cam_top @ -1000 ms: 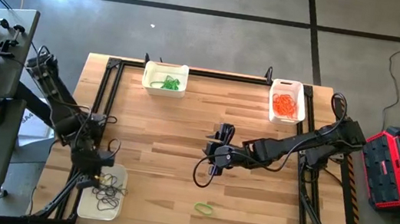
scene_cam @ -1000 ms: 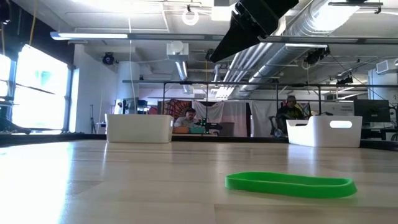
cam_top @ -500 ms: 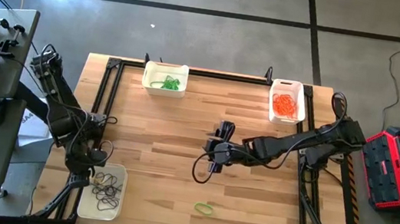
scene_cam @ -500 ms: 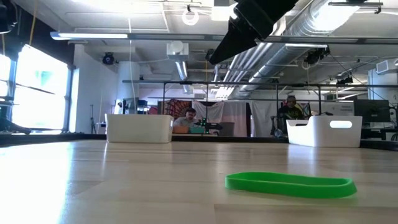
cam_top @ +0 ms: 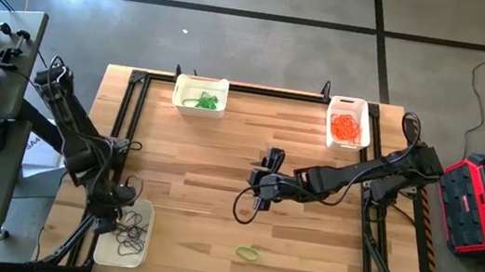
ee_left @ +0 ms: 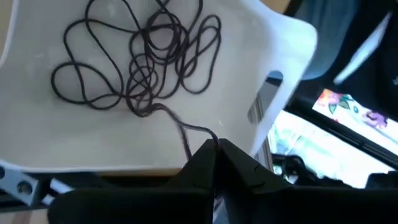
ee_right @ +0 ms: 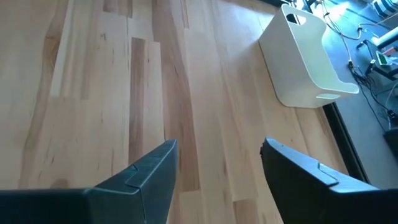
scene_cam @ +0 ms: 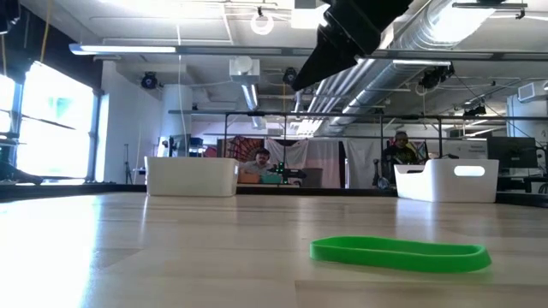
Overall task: Sort rubber bands into baskets
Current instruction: Put the purple rubber band into the bottom left white bin, then put the green rubber band into the top left white bin
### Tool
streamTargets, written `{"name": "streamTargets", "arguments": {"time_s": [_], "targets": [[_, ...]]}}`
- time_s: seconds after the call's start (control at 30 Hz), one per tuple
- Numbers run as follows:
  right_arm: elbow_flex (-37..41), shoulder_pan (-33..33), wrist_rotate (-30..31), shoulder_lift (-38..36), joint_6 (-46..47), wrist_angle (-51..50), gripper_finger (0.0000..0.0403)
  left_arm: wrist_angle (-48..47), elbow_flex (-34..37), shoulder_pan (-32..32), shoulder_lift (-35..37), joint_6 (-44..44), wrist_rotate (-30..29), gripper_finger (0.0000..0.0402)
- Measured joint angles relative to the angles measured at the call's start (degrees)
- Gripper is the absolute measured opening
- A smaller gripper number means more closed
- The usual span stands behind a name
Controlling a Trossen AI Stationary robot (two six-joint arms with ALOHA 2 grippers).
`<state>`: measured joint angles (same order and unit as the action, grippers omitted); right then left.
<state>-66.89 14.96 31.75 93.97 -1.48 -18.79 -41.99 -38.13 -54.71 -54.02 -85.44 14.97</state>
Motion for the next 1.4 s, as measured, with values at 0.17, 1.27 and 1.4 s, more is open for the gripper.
{"name": "streamTargets", "arguments": {"time_s": [0.17, 1.27, 1.4], "targets": [[0.00, 0.00, -1.66, 0.00, 0.25, -2.37, 0.0222, 3.68, 0.00, 1.27, -4.92, -0.01, -0.18, 0.0038], [16.06, 12.66, -31.34, 0.04, 30.40, 14.16, 0.0101, 16.68, 0.02, 5.65, -10.91, 4.55, -3.59, 0.0143], [16.06, 14.28, -31.10, 0.04, 35.42, 14.30, 0.0101, 16.67, 0.02, 6.66, -10.91, 4.62, -3.55, 0.0143]]}}
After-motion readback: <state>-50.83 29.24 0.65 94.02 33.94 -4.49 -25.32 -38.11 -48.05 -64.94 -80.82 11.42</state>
